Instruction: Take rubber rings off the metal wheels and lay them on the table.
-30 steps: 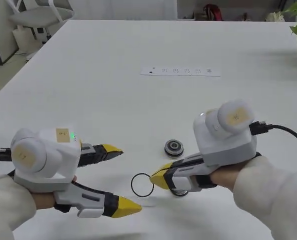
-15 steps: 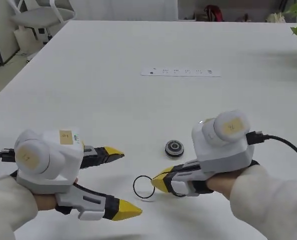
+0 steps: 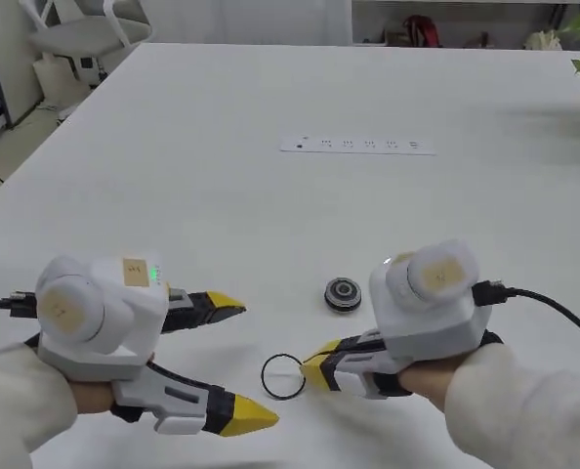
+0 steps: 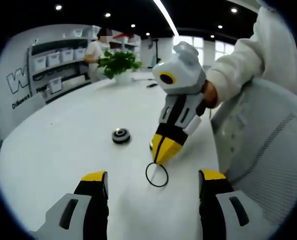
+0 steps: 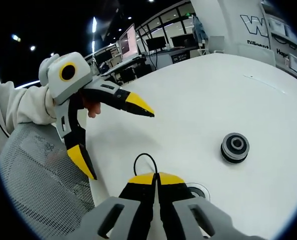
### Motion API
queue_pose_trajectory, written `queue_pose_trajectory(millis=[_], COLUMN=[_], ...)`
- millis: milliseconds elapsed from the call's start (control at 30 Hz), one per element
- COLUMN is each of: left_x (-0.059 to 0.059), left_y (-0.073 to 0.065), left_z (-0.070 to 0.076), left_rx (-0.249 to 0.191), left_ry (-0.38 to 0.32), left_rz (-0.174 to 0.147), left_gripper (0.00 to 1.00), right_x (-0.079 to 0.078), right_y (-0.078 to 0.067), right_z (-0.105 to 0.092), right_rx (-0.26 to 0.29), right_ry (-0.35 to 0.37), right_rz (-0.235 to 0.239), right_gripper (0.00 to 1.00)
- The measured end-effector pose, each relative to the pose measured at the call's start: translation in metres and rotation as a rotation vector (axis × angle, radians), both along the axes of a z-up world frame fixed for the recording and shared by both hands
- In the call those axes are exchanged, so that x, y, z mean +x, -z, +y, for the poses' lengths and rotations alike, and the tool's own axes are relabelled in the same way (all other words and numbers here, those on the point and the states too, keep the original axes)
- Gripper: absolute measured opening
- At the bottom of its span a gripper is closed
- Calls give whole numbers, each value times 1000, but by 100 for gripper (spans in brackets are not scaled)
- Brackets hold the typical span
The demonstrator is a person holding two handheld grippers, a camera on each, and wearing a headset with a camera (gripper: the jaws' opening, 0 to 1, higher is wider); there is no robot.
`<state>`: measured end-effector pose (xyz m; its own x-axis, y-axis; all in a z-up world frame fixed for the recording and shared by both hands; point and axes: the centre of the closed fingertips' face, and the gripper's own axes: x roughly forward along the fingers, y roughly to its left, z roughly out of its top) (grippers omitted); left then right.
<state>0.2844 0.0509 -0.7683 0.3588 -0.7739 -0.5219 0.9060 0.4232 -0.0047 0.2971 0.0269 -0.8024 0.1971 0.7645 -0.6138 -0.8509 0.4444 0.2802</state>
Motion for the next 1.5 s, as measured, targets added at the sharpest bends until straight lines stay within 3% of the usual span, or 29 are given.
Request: queue_pose_trajectory(millis=[267, 567, 933, 1233, 1400, 1500], left_x=[0, 1, 0, 1, 1, 0], left_y=[3, 4, 4, 3, 2, 2], left_z=[1, 1, 1, 2, 2, 2], left_rx=[5, 6, 9, 6, 7, 6], left_ry=[2, -4, -7, -13, -15, -16], left_rz=[5, 6, 7, 5, 5, 5], left_gripper=[75, 75, 74, 74, 74, 74], right_x=[-3, 2, 15, 22, 28, 30], right_y=[0, -5, -33, -58, -73, -83], right_z=[1, -2, -12, -23, -31, -35], right_rx=[1, -1, 54, 94, 132, 165], right_ry=[-21, -22, -12, -17, -3, 12], right_rz=[-8, -23, -65, -129, -151, -162], right_gripper=[0, 8, 13, 17, 28, 30])
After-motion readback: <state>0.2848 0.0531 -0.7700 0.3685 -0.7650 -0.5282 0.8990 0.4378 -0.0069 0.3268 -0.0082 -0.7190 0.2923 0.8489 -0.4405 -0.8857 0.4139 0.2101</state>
